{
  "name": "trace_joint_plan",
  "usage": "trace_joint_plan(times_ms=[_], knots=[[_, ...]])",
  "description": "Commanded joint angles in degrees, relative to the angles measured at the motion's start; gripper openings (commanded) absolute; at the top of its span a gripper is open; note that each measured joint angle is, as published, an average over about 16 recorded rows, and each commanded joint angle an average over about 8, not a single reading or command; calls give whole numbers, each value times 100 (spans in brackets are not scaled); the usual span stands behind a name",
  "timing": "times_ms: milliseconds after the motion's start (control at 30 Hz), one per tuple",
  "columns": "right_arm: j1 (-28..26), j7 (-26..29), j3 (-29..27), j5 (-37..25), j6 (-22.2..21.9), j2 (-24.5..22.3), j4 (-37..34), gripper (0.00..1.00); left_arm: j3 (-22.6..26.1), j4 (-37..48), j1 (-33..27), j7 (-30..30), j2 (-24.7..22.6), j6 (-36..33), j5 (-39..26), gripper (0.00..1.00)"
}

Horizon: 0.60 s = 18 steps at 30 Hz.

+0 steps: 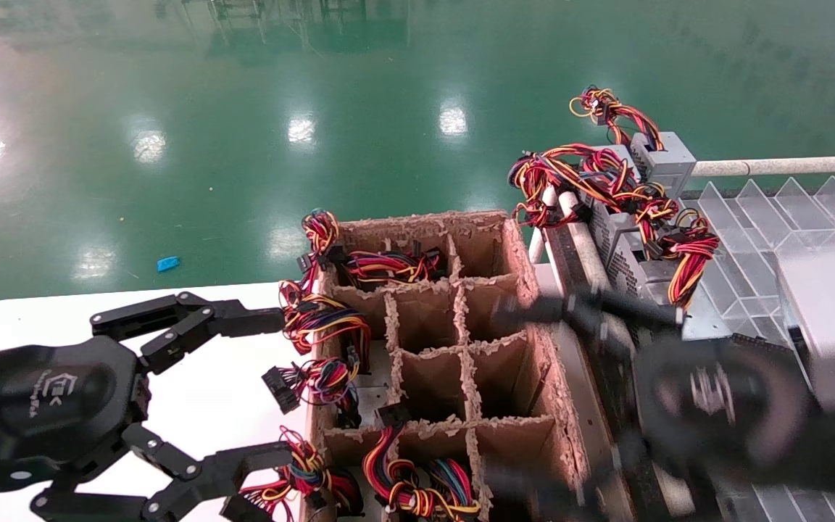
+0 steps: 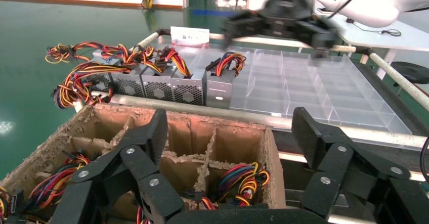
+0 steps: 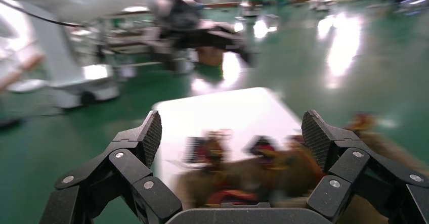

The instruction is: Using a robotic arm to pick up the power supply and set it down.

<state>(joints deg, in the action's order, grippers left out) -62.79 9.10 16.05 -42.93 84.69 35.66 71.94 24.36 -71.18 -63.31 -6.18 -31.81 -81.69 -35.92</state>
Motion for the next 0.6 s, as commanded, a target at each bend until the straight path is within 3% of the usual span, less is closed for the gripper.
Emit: trace_joint_plan(times_ms=[33,600], knots=[[164,189,1,146,137,-85,220,100,0,0,0,0,0,0,0,100],[183,199,-2,168,149,-97,239,100,0,1,1,0,0,1,0,100]])
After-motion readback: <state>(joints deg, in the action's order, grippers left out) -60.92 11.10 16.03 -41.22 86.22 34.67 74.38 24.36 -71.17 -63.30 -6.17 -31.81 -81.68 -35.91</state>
